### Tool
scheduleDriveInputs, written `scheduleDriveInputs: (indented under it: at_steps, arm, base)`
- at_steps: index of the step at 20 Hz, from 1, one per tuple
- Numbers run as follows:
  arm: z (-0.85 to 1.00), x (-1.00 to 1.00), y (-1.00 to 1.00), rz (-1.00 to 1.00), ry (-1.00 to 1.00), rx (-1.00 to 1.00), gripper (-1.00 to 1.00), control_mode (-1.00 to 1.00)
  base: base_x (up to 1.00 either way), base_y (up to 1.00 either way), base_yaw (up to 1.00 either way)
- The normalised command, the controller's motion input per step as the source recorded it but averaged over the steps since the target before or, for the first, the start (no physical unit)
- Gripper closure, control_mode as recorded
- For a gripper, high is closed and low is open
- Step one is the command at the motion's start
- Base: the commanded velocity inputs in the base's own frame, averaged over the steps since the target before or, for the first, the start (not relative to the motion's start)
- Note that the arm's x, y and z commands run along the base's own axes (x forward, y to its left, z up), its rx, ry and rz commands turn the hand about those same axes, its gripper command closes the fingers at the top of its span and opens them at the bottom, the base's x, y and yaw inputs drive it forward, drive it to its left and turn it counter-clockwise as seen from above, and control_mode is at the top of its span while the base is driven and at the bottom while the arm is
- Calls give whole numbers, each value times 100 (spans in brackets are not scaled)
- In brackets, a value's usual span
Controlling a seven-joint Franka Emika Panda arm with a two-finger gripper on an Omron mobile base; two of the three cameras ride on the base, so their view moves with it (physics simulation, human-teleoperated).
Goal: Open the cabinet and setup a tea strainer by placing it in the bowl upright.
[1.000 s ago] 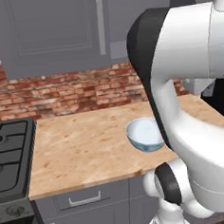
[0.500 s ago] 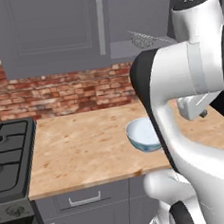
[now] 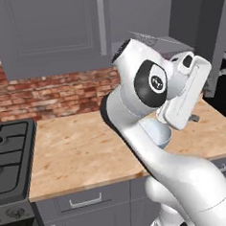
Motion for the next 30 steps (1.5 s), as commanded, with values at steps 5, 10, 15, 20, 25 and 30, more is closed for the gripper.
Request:
scheduleDriveInputs:
  at_steps: [5, 10, 15, 20, 25, 30]
  arm:
    - [0, 31, -32, -8, 31, -31, -100, -100]
    - [11, 32, -67, -5, 27, -20, -100, -100]
    - [40, 24, -57, -10, 14, -15, -100, -100]
    - [46, 13, -28, -11, 5, -10, -100, -100]
    - [37, -11, -1, -11, 0, -9, -100, -100]
    - [12, -29, 5, -12, -1, -7, -100, -100]
  base:
    - [0, 0, 0]
    - [0, 0, 0]
    - [0, 0, 0]
    - [0, 0, 0]
    - [0, 0, 0]
    - [0, 0, 0]
